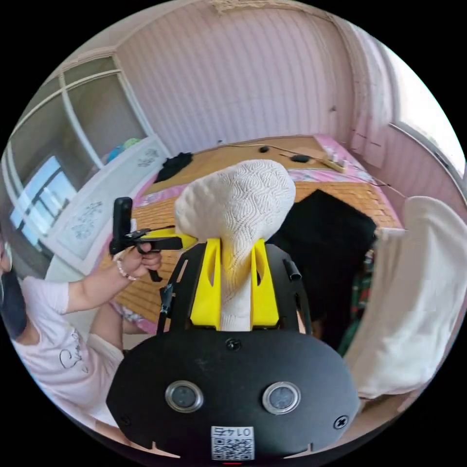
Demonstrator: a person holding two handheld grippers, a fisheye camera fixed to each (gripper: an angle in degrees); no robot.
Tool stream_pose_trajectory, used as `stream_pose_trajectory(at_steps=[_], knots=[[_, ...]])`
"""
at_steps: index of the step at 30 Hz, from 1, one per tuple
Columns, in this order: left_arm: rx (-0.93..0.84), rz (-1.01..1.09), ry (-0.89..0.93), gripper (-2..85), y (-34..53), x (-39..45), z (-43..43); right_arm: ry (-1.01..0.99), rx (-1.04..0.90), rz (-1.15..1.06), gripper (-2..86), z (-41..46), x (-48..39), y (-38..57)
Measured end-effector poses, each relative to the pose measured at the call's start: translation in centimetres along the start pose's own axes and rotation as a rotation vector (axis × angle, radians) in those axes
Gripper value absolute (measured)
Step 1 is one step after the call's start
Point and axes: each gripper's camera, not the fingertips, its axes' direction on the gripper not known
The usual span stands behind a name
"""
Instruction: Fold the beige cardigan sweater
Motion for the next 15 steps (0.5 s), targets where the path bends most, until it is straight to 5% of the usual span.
stream_pose_trajectory(at_steps=[3,6,10,15], knots=[[-0.126,-0.092,-0.087,9.9,-4.0,-2.7,9.1,0.238,-0.03,0.063,11.7,3.6,1.3,-2.1],[-0.256,-0.161,-0.117,10.4,-3.1,-5.2,13.8,0.153,-0.21,-0.028,7.3,11.9,-0.2,-2.7],[-0.18,-0.149,-0.116,10.1,-0.6,-5.5,11.9,0.133,-0.357,-0.04,3.1,17.6,-1.1,-2.8],[-0.184,-0.05,-0.128,9.9,5.9,-3.0,5.3,0.181,-0.151,-0.084,5.2,13.9,-6.2,-1.1]])
